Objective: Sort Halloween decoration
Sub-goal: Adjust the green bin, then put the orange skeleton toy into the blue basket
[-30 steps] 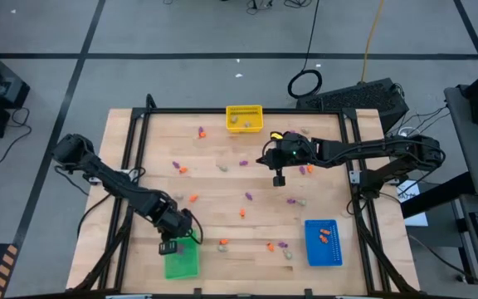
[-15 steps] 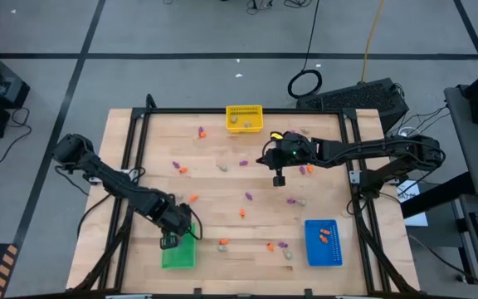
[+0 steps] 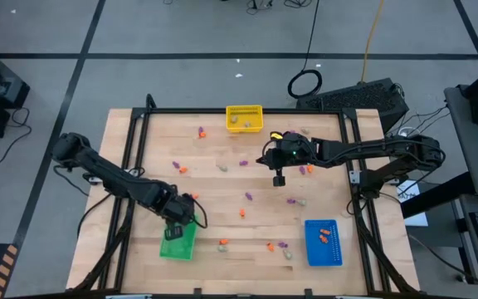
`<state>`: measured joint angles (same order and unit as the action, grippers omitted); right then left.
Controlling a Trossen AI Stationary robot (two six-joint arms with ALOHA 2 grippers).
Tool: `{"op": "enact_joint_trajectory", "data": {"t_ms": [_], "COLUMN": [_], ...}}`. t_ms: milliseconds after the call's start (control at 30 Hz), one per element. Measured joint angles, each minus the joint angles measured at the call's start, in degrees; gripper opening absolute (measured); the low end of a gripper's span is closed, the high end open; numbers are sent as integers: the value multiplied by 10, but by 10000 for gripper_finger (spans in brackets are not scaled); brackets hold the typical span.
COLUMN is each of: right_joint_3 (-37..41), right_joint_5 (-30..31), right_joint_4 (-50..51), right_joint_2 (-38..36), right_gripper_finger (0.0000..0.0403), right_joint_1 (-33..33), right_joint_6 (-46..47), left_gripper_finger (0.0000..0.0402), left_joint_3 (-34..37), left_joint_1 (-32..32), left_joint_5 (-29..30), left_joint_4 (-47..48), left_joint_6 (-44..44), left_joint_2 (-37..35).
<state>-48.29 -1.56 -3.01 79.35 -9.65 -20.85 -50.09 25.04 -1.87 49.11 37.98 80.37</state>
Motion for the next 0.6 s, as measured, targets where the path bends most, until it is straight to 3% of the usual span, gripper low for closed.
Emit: {"op": "enact_joint_trajectory", "data": {"t_ms": [300, 600], "right_joint_3": [0, 0], "right_joint_5": [0, 0], "right_joint_4": [0, 2], "right_joint_2": [0, 0], "right_gripper_finger": [0, 0], "right_joint_1": [0, 0], "right_joint_6": [0, 0], "left_gripper_finger": [0, 0], "left_joint_3": [-17, -17], "left_joint_1": [-10, -50], "left_joint_5": [21, 35], "left_joint_4": [-59, -124], "left_joint_6": [-42, -187], "left_joint_2": [0, 0]}}
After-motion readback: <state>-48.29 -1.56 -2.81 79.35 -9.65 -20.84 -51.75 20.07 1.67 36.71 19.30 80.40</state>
